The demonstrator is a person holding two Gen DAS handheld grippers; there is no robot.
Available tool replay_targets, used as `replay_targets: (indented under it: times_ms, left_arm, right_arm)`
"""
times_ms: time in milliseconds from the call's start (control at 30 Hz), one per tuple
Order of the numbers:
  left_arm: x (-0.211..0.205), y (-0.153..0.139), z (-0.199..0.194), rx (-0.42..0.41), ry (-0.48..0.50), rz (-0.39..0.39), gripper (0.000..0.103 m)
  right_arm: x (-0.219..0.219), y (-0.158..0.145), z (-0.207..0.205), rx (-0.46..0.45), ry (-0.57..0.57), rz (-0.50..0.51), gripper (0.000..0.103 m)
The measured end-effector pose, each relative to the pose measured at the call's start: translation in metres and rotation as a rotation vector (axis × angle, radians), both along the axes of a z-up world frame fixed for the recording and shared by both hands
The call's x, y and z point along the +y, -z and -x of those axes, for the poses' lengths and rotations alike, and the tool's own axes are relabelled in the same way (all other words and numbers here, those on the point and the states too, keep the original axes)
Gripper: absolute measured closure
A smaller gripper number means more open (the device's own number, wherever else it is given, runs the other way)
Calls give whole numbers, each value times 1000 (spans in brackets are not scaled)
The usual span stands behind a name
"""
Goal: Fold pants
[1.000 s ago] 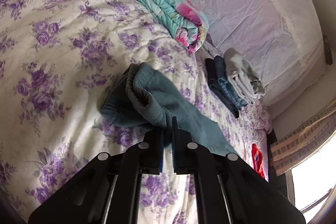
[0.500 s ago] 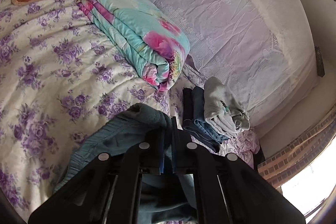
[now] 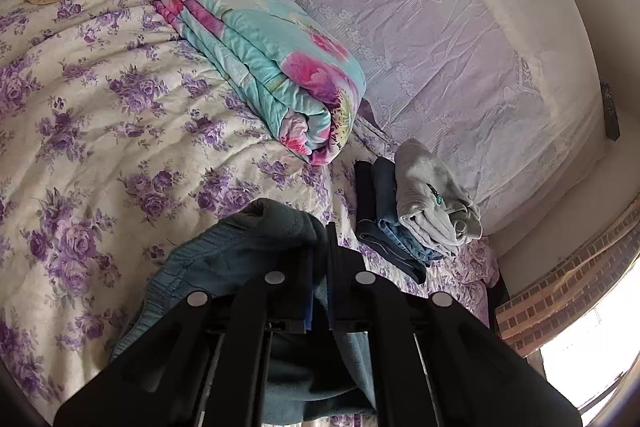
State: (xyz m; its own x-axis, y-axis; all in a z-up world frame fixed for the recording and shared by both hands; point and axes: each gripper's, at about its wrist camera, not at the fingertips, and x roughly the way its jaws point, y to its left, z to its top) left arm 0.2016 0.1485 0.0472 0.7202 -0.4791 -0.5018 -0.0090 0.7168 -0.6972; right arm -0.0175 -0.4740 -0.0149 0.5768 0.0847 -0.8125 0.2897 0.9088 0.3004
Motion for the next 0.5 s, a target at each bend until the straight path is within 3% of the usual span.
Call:
replay_targets:
  times_ms: [100,167,233,300,367,433,467,500]
  left_arm:
    - [-1,-3,-16,12,-15,18,99]
    - [-8,-3,-37,17,-25,10,99]
    - [-17,1,-60,25,-67,-39,99]
    - [-22,13,-84,51,-116,-106,98]
    - [-23,36,-104,166,-143,-133,96]
    - [-17,59,-106,276,-104,-40,95]
    - [-13,64,-101,275,-62,35,91]
    - [-9,64,-95,262,-27,82,76]
  right_arm:
    - [-39,-18,-27,-121,79,-190,98]
    - [-65,-25,-62,-170,135,-258,98]
    - [-85,-22,-109,-181,176,-269,98]
    - [-94,-4,-162,-113,189,-216,93]
    - [-94,19,-194,-11,230,-90,48]
    - [-90,31,-195,-4,255,-58,48]
    - [-86,33,-188,-32,242,-88,47]
    - [-81,34,-180,-45,226,-109,47]
